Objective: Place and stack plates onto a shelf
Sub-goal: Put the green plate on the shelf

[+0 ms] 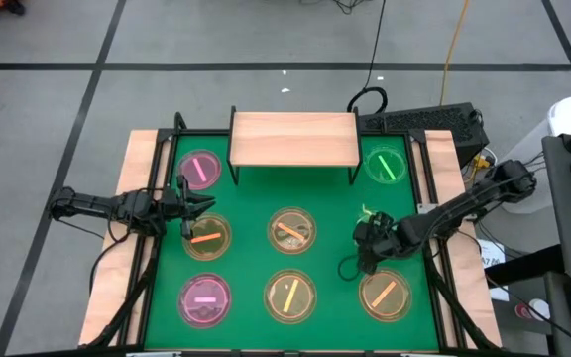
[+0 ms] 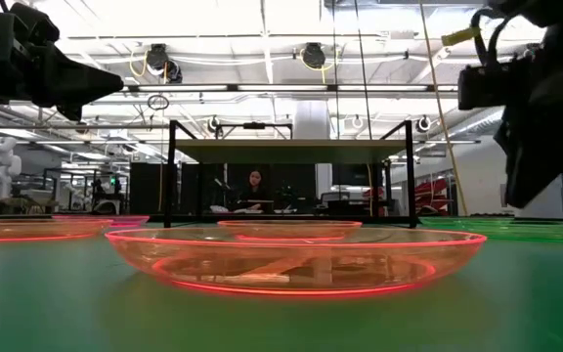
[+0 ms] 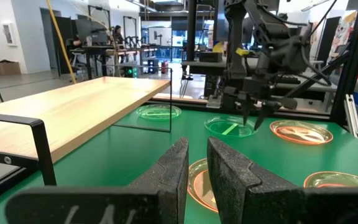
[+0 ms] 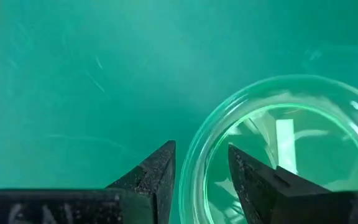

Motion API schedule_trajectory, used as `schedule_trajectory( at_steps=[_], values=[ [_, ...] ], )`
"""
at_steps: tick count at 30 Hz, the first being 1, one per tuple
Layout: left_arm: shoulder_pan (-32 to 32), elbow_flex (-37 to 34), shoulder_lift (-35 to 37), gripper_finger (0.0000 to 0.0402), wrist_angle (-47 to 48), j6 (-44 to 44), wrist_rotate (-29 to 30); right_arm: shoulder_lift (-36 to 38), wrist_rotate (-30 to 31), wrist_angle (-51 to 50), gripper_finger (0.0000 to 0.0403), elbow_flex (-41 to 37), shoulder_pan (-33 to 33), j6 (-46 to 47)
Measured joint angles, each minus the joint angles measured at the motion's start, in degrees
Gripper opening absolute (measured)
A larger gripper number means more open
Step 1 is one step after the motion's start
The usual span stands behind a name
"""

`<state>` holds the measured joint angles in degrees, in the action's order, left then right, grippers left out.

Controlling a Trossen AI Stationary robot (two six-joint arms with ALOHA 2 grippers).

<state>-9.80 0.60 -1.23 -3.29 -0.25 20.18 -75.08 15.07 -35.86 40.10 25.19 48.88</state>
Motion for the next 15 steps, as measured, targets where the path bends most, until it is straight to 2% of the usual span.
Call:
schedule_trajectory(
  at_steps=[7, 15],
  values=[
    [0.0, 0.0, 0.0, 0.0065, 0.0, 0.0, 0.0, -3.9, -0.1, 0.1, 0.0132, -0.3, 1.4, -0.2],
    [0.0, 0.0, 0.0, 0.0065, 0.0, 0.0, 0.0, -3.9, 0.0, -0.7, 0.0132, -0.3, 1.4, -0.4]
  ],
)
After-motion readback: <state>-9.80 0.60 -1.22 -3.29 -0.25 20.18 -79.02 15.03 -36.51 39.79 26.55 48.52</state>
